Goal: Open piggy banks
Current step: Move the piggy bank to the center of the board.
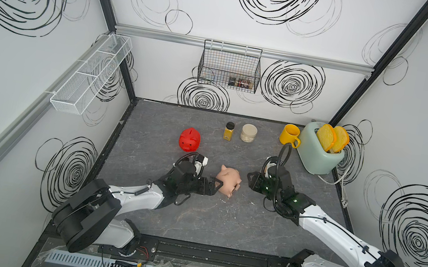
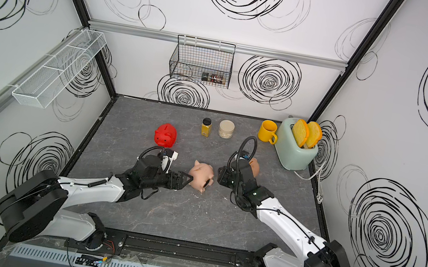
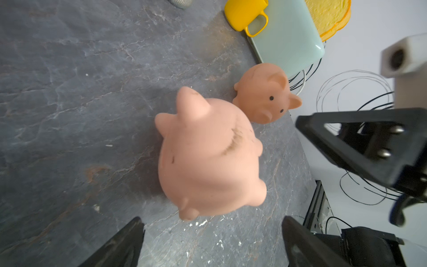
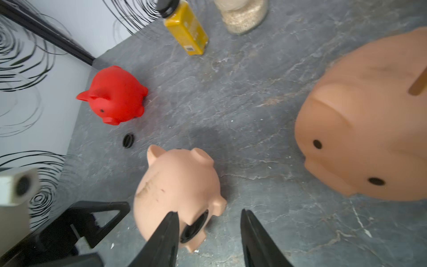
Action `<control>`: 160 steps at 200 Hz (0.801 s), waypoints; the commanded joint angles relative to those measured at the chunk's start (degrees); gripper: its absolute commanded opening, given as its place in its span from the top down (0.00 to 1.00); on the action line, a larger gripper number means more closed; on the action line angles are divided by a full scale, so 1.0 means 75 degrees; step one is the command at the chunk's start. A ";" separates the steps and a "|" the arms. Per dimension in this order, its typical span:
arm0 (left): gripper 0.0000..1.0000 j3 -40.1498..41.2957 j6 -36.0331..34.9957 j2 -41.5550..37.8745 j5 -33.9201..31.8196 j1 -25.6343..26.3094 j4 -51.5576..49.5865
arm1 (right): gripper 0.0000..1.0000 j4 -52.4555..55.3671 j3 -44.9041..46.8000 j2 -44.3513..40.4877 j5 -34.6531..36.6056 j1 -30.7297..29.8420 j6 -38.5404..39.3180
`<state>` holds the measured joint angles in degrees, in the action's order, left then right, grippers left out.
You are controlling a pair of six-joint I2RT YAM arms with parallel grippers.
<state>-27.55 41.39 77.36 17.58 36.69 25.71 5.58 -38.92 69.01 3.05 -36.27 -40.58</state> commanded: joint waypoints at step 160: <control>0.05 -0.0498 0.0336 0.1215 -0.0615 0.0386 0.0027 | 0.50 0.1141 -0.4060 0.4680 -0.1029 0.0538 0.1547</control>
<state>-29.76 43.51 85.62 13.82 39.59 25.12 13.04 -67.31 103.18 -3.57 -32.29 -30.72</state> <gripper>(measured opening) 0.950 0.496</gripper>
